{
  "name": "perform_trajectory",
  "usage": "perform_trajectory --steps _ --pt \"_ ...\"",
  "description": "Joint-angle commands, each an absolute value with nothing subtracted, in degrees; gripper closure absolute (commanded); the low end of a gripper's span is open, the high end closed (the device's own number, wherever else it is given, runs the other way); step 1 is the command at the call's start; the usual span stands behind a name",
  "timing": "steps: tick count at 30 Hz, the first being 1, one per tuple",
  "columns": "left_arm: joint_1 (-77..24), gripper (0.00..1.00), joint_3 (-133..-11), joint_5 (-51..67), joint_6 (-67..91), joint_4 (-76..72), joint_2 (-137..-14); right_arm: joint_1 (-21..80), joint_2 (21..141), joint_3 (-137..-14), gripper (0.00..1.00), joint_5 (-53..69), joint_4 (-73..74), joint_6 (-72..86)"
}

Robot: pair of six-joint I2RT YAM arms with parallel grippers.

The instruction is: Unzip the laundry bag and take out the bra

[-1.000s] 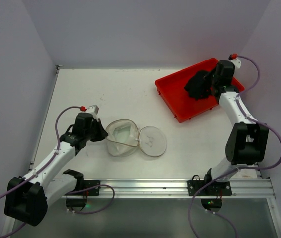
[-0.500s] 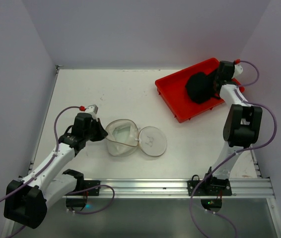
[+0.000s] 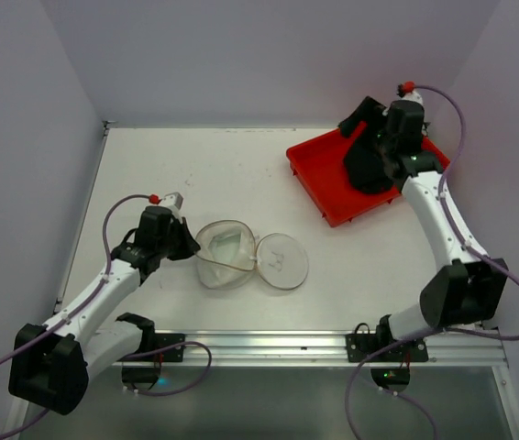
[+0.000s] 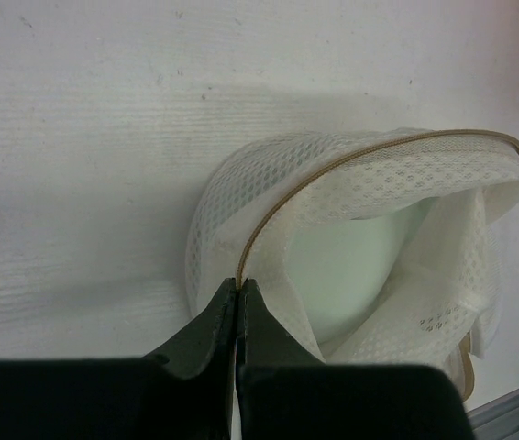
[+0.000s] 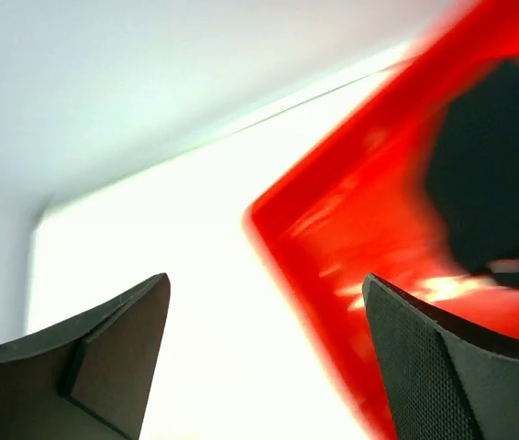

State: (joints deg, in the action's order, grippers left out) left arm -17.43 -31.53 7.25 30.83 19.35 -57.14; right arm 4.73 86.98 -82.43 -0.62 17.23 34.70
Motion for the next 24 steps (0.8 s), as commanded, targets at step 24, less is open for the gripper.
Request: perform_trajectory --steps 24 --pt "-17.58 1.00 -33.93 7.03 29.79 22.94 -51.77 53.53 106.52 -78.84 0.27 3.89 13.28 22.50"
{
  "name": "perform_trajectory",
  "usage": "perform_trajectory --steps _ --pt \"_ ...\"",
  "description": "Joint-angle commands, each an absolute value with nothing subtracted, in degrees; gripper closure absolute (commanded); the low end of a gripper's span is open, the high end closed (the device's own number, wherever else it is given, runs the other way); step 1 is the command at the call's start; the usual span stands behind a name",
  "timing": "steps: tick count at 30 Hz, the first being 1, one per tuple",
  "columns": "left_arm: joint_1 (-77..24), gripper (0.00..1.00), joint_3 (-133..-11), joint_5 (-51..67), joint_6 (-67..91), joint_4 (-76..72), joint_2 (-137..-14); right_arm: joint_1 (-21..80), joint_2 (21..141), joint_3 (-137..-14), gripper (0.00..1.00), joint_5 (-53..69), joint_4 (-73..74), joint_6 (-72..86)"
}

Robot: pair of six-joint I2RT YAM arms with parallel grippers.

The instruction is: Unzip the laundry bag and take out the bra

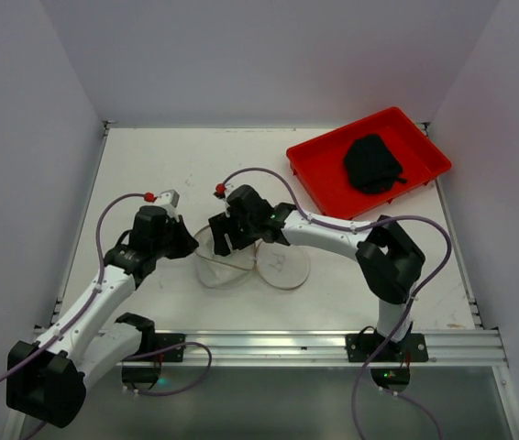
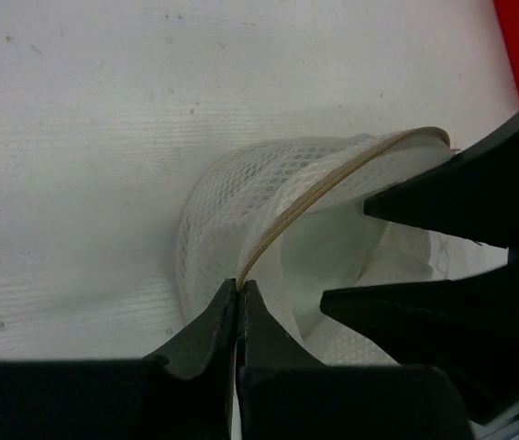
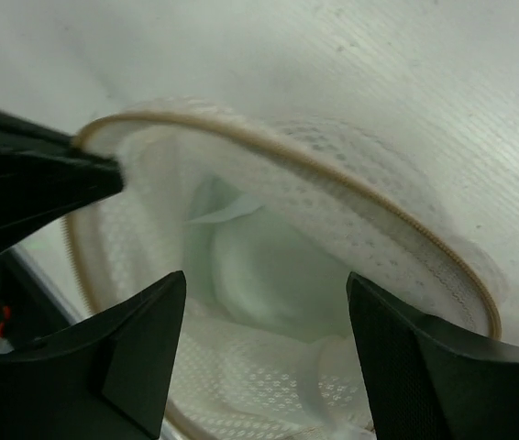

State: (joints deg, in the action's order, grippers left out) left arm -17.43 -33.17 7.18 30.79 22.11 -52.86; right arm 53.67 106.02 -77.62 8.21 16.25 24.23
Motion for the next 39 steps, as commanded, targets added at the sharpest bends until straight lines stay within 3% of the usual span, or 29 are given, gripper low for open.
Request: perform_trajectory --steps 1,8,14,17,20,21,23,24,39 --pt "-17.58 1.00 -33.40 7.12 29.88 22.68 -51.51 53.53 106.78 -77.45 0.26 3.08 12.40 22.50" --pt "-17.58 1.00 -31.90 8.08 30.32 20.74 -52.64 54.67 110.65 -75.85 0.02 -1.93 13.36 21.01" --pt "-17.49 1.00 -30.24 8.70 31.11 18.81 -53.70 57.04 116.88 -78.57 0.04 -4.57 16.52 20.48" --pt "-17.58 1.00 -29.27 8.88 31.46 18.11 -53.88 57.83 119.97 -79.63 0.14 -5.10 17.32 20.91" --pt "-17.58 1.00 -28.92 8.96 31.55 17.93 -54.31 57.92 119.36 -78.14 0.39 -4.75 16.09 21.18" --pt "-17.58 1.00 -28.74 8.96 31.47 17.84 -54.32 57.83 118.40 -77.53 0.59 -4.75 15.56 21.09" --pt "-17.58 1.00 -28.74 8.44 31.46 17.75 -54.32 57.83 114.11 -74.89 0.80 -4.75 13.02 19.96" --pt "-17.58 1.00 -28.74 8.35 31.46 17.67 -54.49 57.83 112.52 -74.10 0.97 -4.31 12.22 19.43" --pt "-17.58 1.00 -32.08 11.15 31.20 17.32 -56.86 57.75 80.61 -58.81 1.00 15.81 -9.64 15.90"
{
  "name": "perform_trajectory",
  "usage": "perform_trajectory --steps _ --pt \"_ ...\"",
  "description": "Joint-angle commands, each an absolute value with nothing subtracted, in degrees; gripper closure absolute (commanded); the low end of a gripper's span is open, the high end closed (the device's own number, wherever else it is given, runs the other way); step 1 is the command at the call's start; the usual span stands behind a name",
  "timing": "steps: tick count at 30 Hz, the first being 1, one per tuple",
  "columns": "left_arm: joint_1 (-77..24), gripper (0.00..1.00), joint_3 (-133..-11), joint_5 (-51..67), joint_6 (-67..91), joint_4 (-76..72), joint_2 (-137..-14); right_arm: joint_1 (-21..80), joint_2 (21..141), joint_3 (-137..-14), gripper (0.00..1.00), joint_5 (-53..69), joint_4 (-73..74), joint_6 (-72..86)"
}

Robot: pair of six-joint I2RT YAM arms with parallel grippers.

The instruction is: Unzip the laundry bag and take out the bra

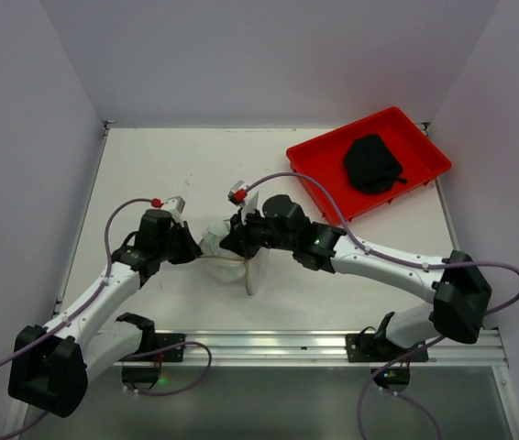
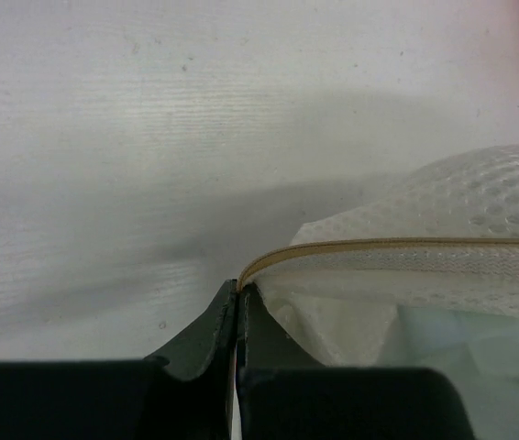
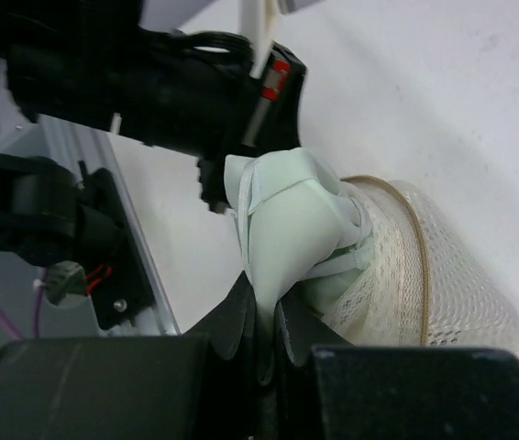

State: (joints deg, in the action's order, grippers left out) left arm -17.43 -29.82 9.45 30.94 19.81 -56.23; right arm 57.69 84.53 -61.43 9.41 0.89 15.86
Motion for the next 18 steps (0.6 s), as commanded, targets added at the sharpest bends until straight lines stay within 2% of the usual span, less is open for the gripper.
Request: perform_trajectory --steps 1,6,12,18 --pt "-17.58 1.00 -31.99 11.51 31.38 17.05 -56.95 57.83 79.90 -58.10 1.00 16.26 -11.06 16.34" --pt "-17.67 1.00 -31.12 16.32 32.43 15.39 -56.69 57.66 77.61 -52.83 1.00 11.61 -22.91 23.18" --pt "-19.16 1.00 -29.36 24.77 37.08 9.59 -53.44 57.57 82.61 -51.77 1.00 2.73 -30.49 33.20" --pt "-25.39 1.00 -26.73 21.63 40.78 6.34 -52.03 56.25 86.04 -52.11 1.00 0.10 -34.10 41.12"
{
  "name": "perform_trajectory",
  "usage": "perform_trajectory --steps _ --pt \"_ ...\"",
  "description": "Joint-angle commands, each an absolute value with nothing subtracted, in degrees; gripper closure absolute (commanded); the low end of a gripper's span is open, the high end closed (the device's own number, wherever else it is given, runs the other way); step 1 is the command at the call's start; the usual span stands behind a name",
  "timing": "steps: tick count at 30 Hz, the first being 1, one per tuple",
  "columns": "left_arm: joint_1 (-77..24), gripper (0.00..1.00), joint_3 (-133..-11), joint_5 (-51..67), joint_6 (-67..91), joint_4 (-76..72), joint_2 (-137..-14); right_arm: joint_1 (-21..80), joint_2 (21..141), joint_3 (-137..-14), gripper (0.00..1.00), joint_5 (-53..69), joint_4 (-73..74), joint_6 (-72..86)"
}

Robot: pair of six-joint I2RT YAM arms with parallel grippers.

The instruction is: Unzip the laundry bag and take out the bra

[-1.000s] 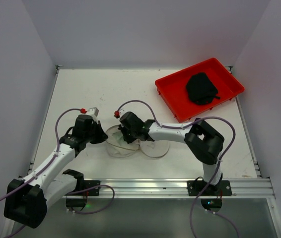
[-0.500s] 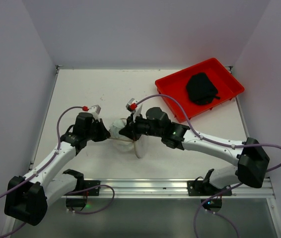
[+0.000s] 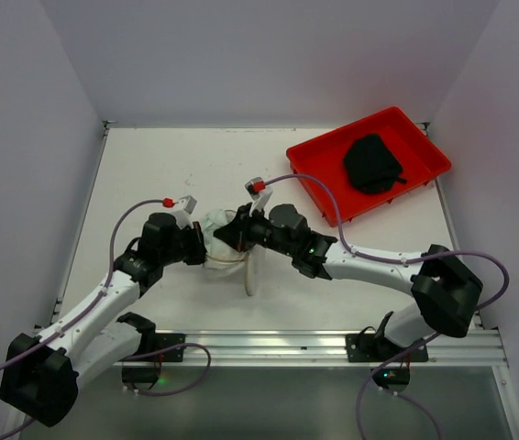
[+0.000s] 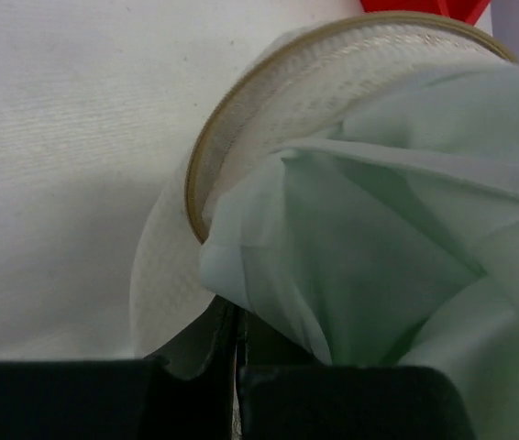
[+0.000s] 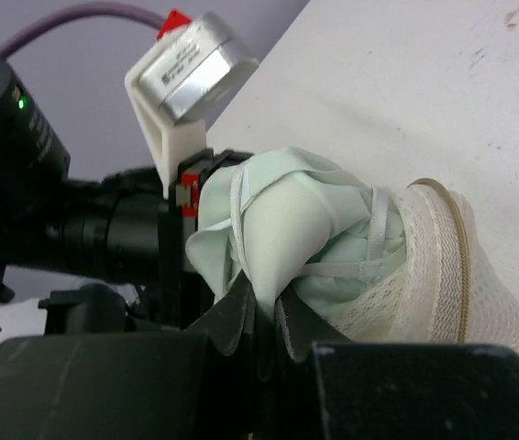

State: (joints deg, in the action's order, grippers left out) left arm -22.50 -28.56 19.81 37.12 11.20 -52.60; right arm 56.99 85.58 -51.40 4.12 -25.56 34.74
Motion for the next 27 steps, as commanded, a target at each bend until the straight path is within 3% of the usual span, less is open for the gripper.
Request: perform_trajectory --steps 1,8,16,27 --pt "-25.92 1.00 -25.94 21.62 42.26 5.63 -52.21 56.16 85.96 -52.29 1.00 -0.70 -34.01 41.22" --pt "-28.04 1.00 -19.34 19.17 45.70 3.77 -48.87 50.56 80.43 -47.21 1.00 -10.81 -34.10 41.48" --pt "-28.12 1.00 -16.26 15.82 47.37 3.17 -50.18 45.26 71.11 -41.67 0.97 -5.28 -38.22 49.56" --pt "-28.12 1.00 -25.22 8.53 43.25 5.10 -53.70 47.55 77.69 -38.32 0.96 10.70 -27.54 43.71"
